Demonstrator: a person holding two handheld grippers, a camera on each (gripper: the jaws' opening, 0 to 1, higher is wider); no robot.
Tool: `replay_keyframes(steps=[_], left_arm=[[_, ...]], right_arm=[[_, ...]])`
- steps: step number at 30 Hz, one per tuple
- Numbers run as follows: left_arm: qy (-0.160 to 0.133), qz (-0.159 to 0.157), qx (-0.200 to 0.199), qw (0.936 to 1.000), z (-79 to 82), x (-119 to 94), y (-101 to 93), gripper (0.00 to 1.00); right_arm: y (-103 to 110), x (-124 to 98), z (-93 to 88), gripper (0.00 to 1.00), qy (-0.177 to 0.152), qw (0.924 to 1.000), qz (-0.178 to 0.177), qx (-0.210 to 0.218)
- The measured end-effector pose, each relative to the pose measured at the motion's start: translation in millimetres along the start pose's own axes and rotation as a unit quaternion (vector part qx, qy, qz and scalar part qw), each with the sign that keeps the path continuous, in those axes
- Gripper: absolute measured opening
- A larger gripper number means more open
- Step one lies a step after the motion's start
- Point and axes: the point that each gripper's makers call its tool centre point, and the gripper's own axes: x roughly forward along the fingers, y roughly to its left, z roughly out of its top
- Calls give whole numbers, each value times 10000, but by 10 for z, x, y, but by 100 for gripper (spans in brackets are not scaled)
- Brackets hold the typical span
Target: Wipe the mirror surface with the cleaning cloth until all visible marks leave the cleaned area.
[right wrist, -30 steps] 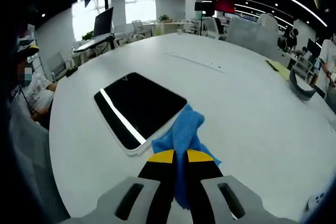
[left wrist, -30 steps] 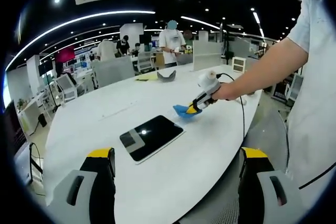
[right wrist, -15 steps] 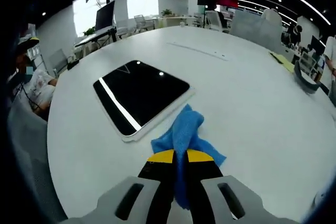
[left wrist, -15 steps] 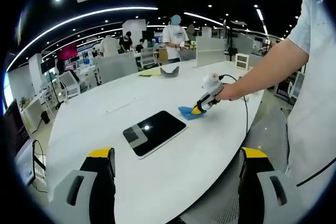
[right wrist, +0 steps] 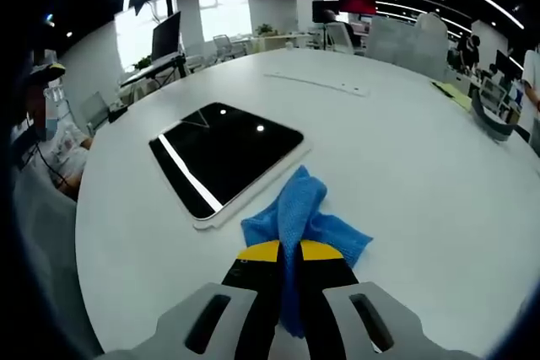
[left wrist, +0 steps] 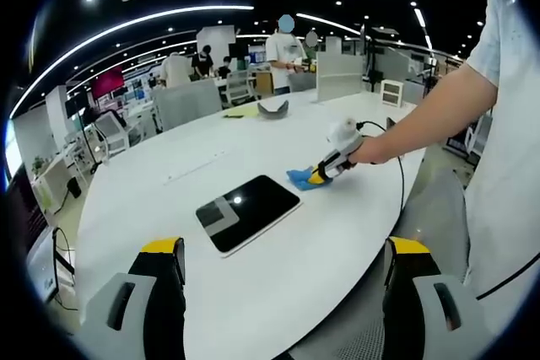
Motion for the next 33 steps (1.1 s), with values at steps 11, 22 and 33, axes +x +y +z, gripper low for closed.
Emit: replay_keyframes(steps=[11,22,33], left_arm=[[25,3,9,10000,9,62,16,99],[34,-14,39,10000,21,100,15,99],[-38,-56,24,10000,11,115,2,99]], right_arm=[[-52,-23,-7,14,-88,9985,134,-527],[17,-78,-85,27,-352,9959,395,-728],[22,-83,-41,30,-355,9966,385,-629]])
